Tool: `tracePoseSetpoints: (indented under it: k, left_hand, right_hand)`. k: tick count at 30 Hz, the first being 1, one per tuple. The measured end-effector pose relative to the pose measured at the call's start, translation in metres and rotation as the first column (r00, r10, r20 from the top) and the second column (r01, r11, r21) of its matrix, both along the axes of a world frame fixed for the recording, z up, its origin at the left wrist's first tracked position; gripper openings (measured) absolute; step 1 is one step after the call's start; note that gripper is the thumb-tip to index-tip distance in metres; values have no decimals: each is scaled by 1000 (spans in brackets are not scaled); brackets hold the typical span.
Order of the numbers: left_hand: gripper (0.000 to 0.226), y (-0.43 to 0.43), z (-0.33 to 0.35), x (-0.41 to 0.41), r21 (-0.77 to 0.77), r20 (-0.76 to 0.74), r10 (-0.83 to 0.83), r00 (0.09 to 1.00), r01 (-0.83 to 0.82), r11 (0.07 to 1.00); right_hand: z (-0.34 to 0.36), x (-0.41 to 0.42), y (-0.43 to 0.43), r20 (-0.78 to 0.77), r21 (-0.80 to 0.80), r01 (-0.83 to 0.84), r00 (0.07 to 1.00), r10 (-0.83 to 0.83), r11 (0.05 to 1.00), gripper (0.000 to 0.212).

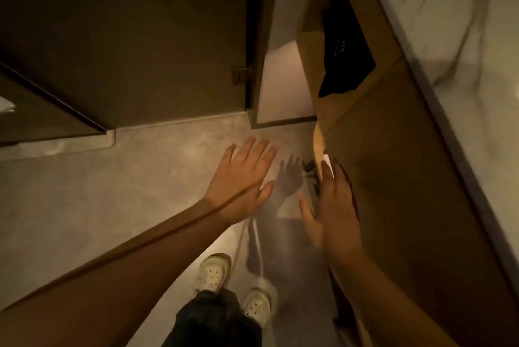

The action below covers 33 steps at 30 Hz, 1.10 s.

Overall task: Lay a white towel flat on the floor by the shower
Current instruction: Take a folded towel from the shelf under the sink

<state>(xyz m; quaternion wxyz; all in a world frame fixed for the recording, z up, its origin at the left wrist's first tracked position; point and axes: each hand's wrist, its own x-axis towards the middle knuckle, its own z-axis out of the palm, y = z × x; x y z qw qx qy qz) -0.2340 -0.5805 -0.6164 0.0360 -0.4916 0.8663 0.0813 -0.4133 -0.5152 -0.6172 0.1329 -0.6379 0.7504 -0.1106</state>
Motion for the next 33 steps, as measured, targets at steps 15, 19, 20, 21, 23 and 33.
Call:
tracePoseSetpoints:
  k: [15,19,20,21,23,33]
  left_hand:
    - [67,-60,-271,-53,30,-54,-174,983,175,984]
    - [68,-66,-322,-82,43,-112,-242,964,248,968]
    - [68,-68,-334,-91,48,-112,-259,959,265,963]
    - [68,-69,-344,-100,56,-111,-272,956,279,959]
    - [70,-71,-360,-118,82,-123,-313,942,324,942]
    - [73,-96,-388,-193,-3,-286,-414,864,431,902]
  right_hand:
    - [-262,-58,-52,-125,-46,386,913,-389,921,72]
    - [-305,-92,-52,-165,-79,506,843,-512,859,73]
    - [-313,-100,-50,-170,-76,514,838,-519,855,73]
    - [-320,-106,-48,-167,-73,519,836,-523,852,73]
    - [-330,-116,-44,-155,-75,530,831,-535,845,72]
    - [-348,-129,-41,-134,-95,555,816,-563,826,61]
